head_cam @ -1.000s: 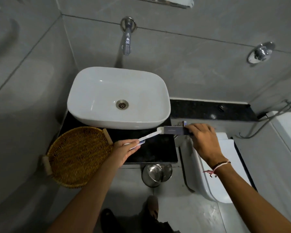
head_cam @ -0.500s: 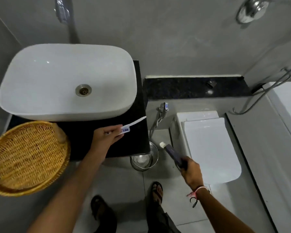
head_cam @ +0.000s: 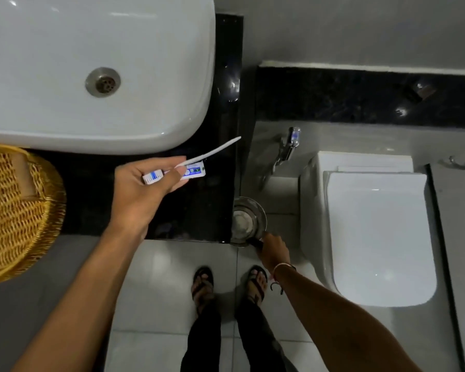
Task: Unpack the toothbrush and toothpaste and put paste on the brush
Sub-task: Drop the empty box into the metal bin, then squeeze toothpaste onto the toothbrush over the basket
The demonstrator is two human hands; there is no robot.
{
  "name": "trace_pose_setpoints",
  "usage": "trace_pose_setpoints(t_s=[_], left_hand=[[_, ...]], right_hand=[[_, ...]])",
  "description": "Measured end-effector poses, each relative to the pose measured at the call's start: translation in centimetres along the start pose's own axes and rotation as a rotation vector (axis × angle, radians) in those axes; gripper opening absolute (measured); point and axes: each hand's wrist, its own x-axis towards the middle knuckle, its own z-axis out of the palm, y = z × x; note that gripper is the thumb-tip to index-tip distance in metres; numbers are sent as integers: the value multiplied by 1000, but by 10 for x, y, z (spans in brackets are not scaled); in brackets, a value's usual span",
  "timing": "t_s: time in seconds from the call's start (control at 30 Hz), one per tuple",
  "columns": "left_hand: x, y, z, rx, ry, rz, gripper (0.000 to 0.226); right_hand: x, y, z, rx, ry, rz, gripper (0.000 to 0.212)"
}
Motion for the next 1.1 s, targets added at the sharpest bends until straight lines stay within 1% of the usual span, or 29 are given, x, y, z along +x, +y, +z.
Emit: trace_pose_setpoints(t_s=[0.03,0.13,0.17,0.23,0.33,0.47,0.63,0.7,0.77,0.87,0.93,1.0,1.1], left_hand=[[-1,-1,-1,13,7,0,18],[-3,-2,-2,15,34,-12,17],[-4,-2,-2,10,37,-16,17],[-7,-3,-1,12,37,-25,18],[-10,-5,1,14,19,-31,20],[-13,-6,2,9,-14,-32,19],[-21,5,-3,30,-29,-54,20],[-27,15,-7,27,-18,-60,20],[-34,28,-11,36,-17,-68,19],[-48,55,-19,64,-37,-59,15],[-55,75,-25,95,-65,-46,14],[-63,96,-33,136,-71,-5,14],[-70,123,-49,186,-51,50,12]], right_hand=[[3,2,3,-25,-8,-32,32],[3,12,5,-257,-46,-74,87],[2,15,4,-329,-43,-86,98],[1,21,0,-403,-32,-105,109],[-4,24,-7,-466,-13,-112,115],[-12,16,-18,-541,48,-168,116],[-34,-9,-43,-556,133,-227,116],[-50,-29,-65,-477,197,-244,114],[-68,-53,-89,-341,310,-288,107],[-106,-96,-126,-130,539,-511,91],[-128,-127,-146,-40,623,-708,76],[-148,-159,-163,-60,589,-886,63],[-168,-197,-179,-177,516,-1033,48]])
